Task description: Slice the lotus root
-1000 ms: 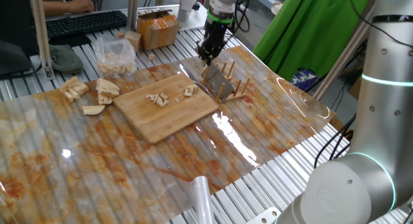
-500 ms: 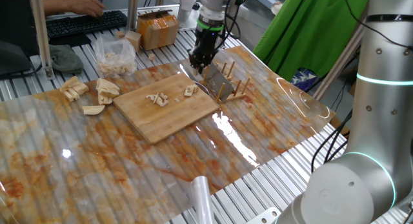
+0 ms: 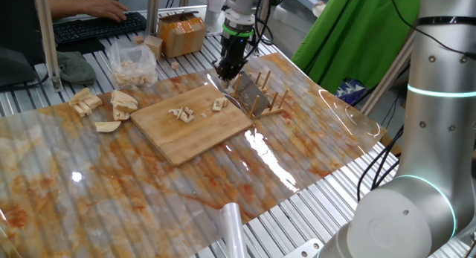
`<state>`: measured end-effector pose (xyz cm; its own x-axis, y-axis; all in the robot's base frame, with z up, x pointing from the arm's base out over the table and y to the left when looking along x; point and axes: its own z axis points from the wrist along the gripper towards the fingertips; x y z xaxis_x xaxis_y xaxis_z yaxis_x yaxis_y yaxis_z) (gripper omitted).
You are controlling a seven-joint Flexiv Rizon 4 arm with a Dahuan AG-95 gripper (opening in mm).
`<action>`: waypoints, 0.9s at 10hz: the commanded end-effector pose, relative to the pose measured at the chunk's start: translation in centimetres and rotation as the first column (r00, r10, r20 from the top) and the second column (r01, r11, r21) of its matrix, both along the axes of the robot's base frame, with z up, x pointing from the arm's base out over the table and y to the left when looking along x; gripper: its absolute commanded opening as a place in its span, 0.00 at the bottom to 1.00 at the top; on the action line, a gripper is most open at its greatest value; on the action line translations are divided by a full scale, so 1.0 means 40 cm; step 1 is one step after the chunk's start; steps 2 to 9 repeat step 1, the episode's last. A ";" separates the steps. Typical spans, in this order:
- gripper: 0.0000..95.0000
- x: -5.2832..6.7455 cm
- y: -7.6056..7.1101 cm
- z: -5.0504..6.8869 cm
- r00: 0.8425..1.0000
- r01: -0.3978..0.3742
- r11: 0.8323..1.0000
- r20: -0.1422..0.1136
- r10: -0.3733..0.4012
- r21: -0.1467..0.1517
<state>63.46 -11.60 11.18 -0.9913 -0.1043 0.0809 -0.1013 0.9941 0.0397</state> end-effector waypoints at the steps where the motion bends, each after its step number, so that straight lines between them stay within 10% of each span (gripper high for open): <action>1: 0.00 -0.003 0.003 -0.001 1.000 0.006 1.000 -0.001 -0.006 -0.001; 9: 0.00 -0.003 0.003 -0.001 1.000 0.006 1.000 -0.001 -0.006 -0.001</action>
